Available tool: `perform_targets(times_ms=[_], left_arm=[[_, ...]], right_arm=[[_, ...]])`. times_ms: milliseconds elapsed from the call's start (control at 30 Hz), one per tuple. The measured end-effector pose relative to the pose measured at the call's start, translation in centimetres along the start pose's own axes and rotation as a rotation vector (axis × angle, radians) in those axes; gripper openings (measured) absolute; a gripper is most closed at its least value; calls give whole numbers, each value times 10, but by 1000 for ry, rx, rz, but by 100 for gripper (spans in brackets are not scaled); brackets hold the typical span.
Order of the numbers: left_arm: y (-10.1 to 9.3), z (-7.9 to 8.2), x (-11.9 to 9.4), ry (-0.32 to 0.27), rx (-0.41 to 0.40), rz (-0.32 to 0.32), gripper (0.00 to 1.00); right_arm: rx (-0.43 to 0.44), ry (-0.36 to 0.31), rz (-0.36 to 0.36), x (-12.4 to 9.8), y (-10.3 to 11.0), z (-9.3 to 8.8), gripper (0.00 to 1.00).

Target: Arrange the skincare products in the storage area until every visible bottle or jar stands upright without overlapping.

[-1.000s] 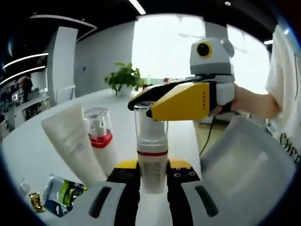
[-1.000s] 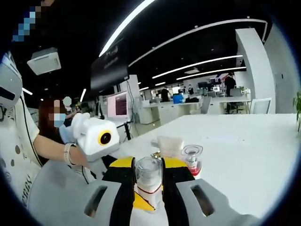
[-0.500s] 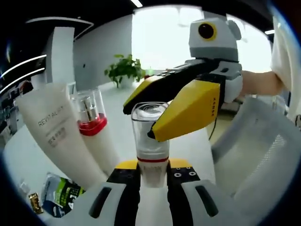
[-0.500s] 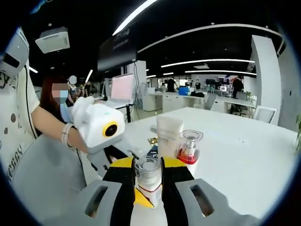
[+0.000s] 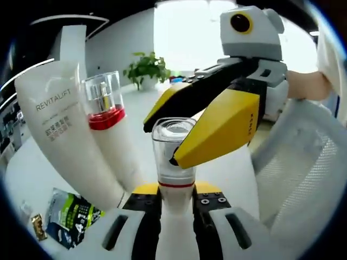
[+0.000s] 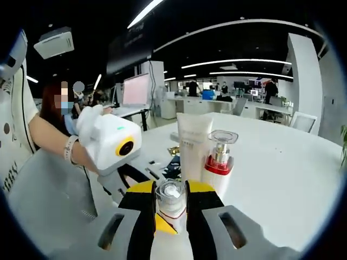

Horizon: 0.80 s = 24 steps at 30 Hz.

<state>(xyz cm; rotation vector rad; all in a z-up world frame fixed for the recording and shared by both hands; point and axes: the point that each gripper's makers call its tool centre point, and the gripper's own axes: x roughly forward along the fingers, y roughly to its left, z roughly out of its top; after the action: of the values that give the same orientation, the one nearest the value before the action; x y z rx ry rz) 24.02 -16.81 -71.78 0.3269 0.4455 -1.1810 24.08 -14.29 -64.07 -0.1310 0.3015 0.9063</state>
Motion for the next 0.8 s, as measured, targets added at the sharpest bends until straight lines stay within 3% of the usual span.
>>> perform_targets(times_ms=[267, 667, 800], left_arm=[[-1, -3, 2, -3, -27, -18, 16], [-3, -6, 1, 13, 0, -13, 21], [-2, -8, 0, 24, 0, -5, 21]], right_arm=[[9, 9, -5, 1, 0, -3, 20], [45, -6, -27, -3, -8, -4, 22], [52, 18, -17, -3, -7, -8, 23]])
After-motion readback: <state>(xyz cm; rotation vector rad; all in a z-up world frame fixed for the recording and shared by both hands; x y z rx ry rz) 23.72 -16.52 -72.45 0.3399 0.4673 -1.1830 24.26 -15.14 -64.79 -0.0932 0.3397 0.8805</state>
